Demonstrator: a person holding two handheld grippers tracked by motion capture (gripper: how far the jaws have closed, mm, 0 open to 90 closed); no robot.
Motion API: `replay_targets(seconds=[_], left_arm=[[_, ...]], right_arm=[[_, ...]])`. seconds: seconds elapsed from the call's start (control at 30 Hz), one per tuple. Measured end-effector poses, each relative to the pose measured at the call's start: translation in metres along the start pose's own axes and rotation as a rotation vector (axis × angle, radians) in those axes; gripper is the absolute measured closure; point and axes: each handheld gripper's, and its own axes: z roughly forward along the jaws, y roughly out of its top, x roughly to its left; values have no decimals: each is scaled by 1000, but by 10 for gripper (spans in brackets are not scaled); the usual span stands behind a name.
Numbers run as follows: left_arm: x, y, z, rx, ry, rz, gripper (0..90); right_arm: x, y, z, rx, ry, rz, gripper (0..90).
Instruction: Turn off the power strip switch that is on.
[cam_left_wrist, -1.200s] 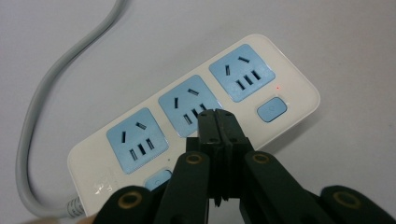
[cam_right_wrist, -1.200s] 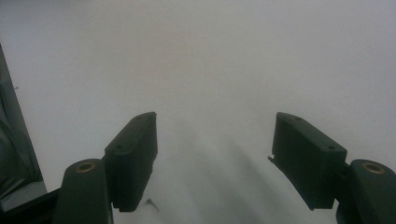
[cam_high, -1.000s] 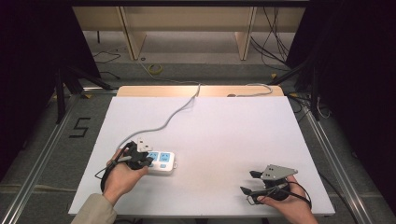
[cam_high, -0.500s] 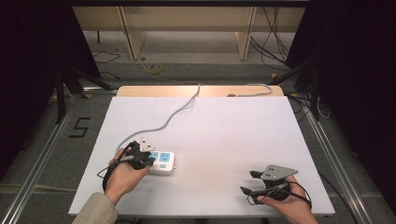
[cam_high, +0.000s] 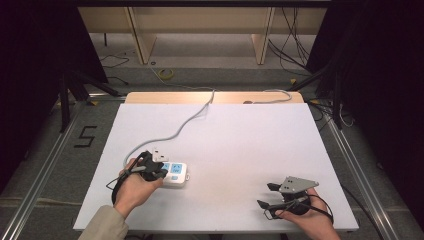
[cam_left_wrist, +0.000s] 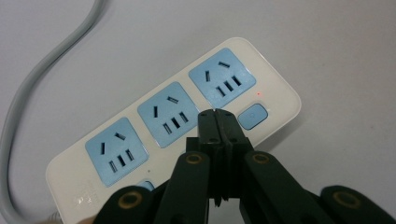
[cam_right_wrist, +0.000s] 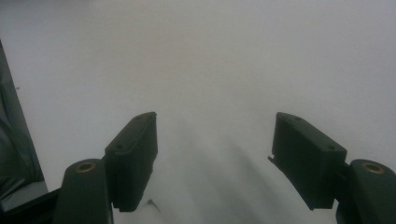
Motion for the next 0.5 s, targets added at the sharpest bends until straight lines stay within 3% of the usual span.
replay_targets(seconds=[0.5], left_arm=[[-6, 7, 5, 19, -19, 23, 896]], right_arm=[[0, 0, 0, -1, 0, 2, 321]])
